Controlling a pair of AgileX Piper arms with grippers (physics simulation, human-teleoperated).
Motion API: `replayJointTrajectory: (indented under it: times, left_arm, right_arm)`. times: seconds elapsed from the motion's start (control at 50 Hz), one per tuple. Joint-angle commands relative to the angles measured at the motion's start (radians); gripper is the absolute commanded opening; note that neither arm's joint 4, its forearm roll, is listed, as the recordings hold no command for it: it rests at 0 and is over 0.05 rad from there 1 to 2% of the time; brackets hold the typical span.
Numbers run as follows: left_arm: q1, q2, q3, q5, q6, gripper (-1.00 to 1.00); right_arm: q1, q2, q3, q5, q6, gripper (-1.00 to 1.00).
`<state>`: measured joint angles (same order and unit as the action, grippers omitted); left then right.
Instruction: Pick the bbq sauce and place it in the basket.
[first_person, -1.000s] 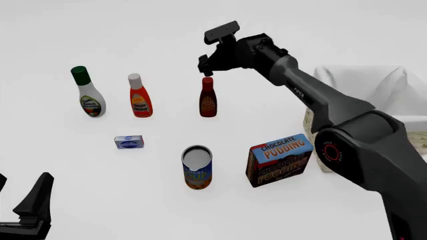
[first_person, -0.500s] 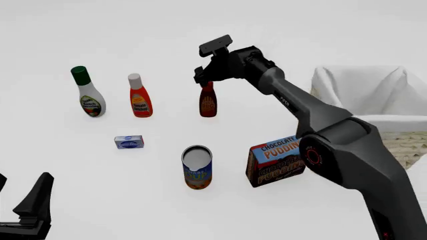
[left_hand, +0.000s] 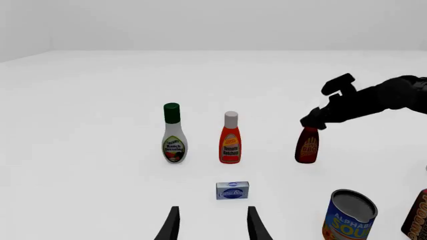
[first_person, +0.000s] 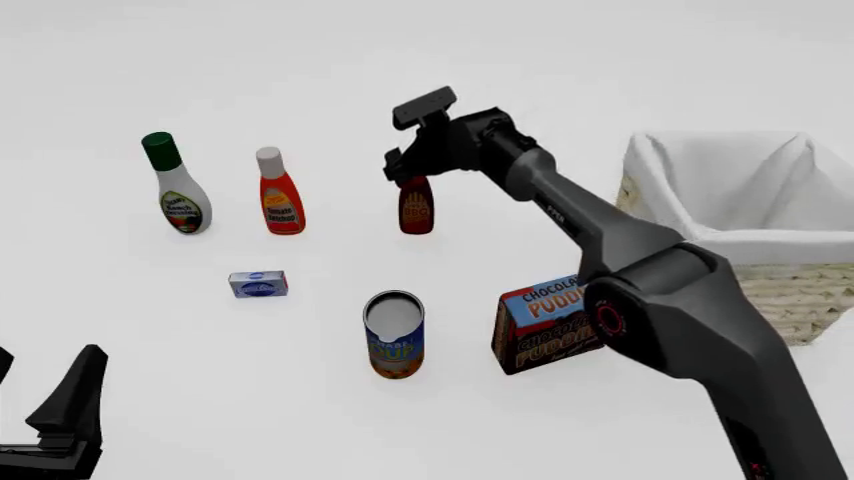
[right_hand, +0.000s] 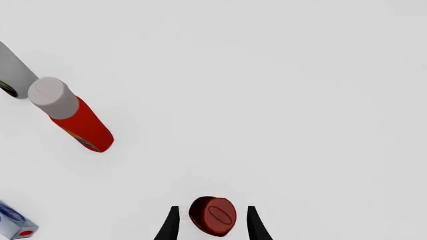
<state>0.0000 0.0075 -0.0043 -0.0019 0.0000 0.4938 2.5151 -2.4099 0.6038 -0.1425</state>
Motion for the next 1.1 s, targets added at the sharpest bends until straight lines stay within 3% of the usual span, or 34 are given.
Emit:
replayJointTrajectory:
  times: [0.02,0.58,0.6,1.1]
  left_arm:
    - [0.0,0.0,0.0,0.0,0.0,1.0]
    - [0.0,0.0,0.0,0.0,0.0,1.0]
    - [0.0,0.0,0.0,0.0,0.0,1.0]
    - [0.0,0.0,0.0,0.0,0.0,1.0]
  right_arm:
    - [0.0,0.015,0.002,-0.006,-0.002,1.0]
    - [-0.009,0.057,-0.04,0.012,-0.001,1.0]
    - [-0.011,0.054,-0.036,0.008,-0.003,-1.0]
    - [0.002,-0.025,0.038,-0.02,-0.003,-1.0]
